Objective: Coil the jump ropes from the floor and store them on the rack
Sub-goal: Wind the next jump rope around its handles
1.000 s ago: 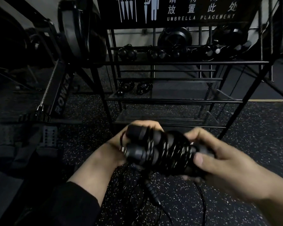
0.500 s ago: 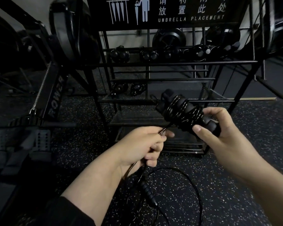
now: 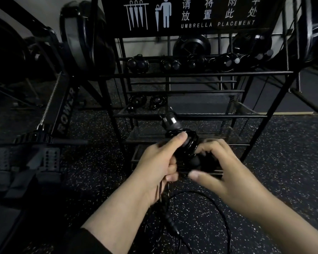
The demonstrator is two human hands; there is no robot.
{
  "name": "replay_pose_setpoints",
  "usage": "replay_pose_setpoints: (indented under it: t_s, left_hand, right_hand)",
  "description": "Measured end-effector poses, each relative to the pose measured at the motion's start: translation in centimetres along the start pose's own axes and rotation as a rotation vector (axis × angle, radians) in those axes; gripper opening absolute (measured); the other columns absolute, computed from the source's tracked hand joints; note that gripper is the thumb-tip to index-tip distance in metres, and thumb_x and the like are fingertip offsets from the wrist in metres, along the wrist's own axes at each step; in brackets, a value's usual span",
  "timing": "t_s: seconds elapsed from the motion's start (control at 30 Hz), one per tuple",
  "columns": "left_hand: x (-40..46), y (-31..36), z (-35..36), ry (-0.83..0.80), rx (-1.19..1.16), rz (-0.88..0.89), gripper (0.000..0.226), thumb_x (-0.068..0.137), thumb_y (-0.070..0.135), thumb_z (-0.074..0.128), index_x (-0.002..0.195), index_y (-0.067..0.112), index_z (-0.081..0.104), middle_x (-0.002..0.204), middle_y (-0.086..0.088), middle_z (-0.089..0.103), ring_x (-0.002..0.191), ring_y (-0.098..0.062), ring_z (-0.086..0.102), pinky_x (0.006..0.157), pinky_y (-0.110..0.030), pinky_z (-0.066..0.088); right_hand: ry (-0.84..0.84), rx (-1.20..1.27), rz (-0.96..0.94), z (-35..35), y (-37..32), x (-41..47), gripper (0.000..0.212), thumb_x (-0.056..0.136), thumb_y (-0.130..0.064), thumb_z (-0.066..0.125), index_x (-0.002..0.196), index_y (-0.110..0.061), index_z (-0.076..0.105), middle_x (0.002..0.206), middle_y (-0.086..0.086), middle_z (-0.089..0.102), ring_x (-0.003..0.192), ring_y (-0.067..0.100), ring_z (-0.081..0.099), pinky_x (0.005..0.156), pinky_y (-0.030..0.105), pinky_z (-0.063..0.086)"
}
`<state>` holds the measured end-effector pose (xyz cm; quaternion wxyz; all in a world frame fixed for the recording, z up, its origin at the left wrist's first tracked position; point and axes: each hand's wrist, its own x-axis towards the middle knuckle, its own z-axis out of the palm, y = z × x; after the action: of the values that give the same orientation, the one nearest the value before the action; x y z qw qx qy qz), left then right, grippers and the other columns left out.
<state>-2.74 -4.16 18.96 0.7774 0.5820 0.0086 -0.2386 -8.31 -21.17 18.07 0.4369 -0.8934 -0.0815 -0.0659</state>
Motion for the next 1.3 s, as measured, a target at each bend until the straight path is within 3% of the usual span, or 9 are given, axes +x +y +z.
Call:
replay_pose_setpoints:
  t_s: [0.1, 0.23, 0.37, 0.53, 0.73, 0.93, 1.0, 1.07, 1.3]
  left_hand:
    - [-0.4, 0.2, -0.2, -0.113, 0.02, 0.04, 0.029, 0.062, 0.051, 0.08, 0.072, 0.025, 0.077, 0.073, 0.0, 0.054, 0.042, -0.005, 0.025, 0.041, -0.021, 0.02]
    - [-1.0, 0.4, 0.5, -0.206, 0.038, 0.035, 0.02, 0.067, 0.049, 0.075, 0.069, 0.029, 0.077, 0.069, 0.009, 0.064, 0.044, -0.006, 0.027, 0.042, -0.02, 0.025]
    - [-0.9, 0.6, 0.4, -0.223, 0.231, 0.011, 0.026, 0.074, 0.056, 0.072, 0.079, 0.03, 0.077, 0.064, 0.013, 0.059, 0.051, -0.01, 0.036, 0.045, -0.023, 0.031]
    - [-1.0, 0.3, 0.8, -0.187, 0.274, -0.077, 0.019, 0.092, 0.031, 0.072, 0.1, 0.015, 0.063, 0.065, 0.017, 0.063, 0.059, -0.007, 0.043, 0.049, -0.021, 0.042]
    - [-1.5, 1.0, 1.5, -0.147, 0.274, -0.108, 0.031, 0.097, 0.041, 0.065, 0.085, 0.015, 0.055, 0.066, 0.005, 0.052, 0.054, -0.012, 0.047, 0.051, -0.024, 0.044]
    - [-1.6, -0.6, 2.9, 0.01, 0.576, 0.125, 0.05, 0.1, 0.061, 0.039, 0.119, 0.02, 0.061, 0.074, -0.004, 0.063, 0.058, -0.017, 0.062, 0.072, -0.038, 0.058]
    - [-1.8, -1.4, 2.9, 0.064, 0.703, 0.27, 0.073, 0.094, 0.069, 0.028, 0.157, 0.032, 0.031, 0.093, -0.007, 0.071, 0.08, -0.013, 0.072, 0.08, -0.027, 0.057]
    - [-1.9, -2.0, 2.8, 0.048, 0.726, 0.374, 0.08, 0.086, 0.075, 0.021, 0.159, 0.047, 0.007, 0.125, -0.018, 0.065, 0.115, -0.023, 0.066, 0.1, -0.032, 0.053]
    - [-1.2, -2.2, 1.9, -0.092, 1.003, 0.446, 0.066, 0.091, 0.064, 0.023, 0.156, 0.054, 0.015, 0.137, 0.009, 0.058, 0.124, 0.005, 0.048, 0.107, -0.017, 0.041]
  right_hand:
    - [0.179, 0.432, 0.15, -0.5, 0.2, -0.1, 0.057, 0.066, -0.068, 0.073, 0.113, -0.046, 0.049, 0.113, -0.01, 0.07, 0.101, 0.014, 0.072, 0.088, 0.044, 0.06]
    - [-0.105, 0.892, 0.281, -0.9, 0.1, 0.1, 0.08, 0.05, -0.061, 0.094, 0.122, -0.035, 0.068, 0.109, 0.005, 0.077, 0.097, 0.025, 0.075, 0.077, 0.04, 0.062]
    - [0.01, 0.626, 0.23, -1.7, -0.1, 0.1, 0.045, 0.071, -0.044, 0.089, 0.111, -0.034, 0.07, 0.095, 0.0, 0.075, 0.076, 0.015, 0.073, 0.06, 0.027, 0.056]
    - [0.081, 0.138, 0.202, -1.5, 0.1, 0.0, 0.067, 0.073, -0.039, 0.084, 0.119, -0.054, 0.038, 0.105, -0.046, 0.056, 0.083, -0.002, 0.068, 0.062, 0.024, 0.052]
    - [0.063, 0.13, 0.182, -1.6, 0.6, 0.0, 0.081, 0.082, -0.037, 0.08, 0.142, -0.063, 0.032, 0.103, -0.033, 0.067, 0.083, -0.005, 0.068, 0.066, 0.014, 0.049]
    - [0.149, 0.139, 0.218, -1.3, 0.9, 0.5, 0.082, 0.084, -0.031, 0.08, 0.147, -0.055, 0.034, 0.099, -0.041, 0.065, 0.085, -0.008, 0.068, 0.074, 0.018, 0.053]
    - [0.15, 0.126, 0.233, -1.2, 0.9, 0.5, 0.084, 0.084, -0.031, 0.08, 0.15, -0.053, 0.033, 0.096, -0.04, 0.067, 0.087, -0.002, 0.07, 0.078, 0.027, 0.059]
    - [0.16, 0.119, 0.253, -1.1, 0.9, 0.5, 0.087, 0.083, -0.034, 0.081, 0.151, -0.054, 0.031, 0.09, -0.03, 0.071, 0.084, 0.002, 0.071, 0.072, 0.027, 0.061]
    - [0.148, 0.067, 0.221, -0.9, 1.6, 0.4, 0.089, 0.083, -0.036, 0.079, 0.155, -0.051, 0.029, 0.116, -0.024, 0.068, 0.097, -0.013, 0.063, 0.074, 0.004, 0.046]
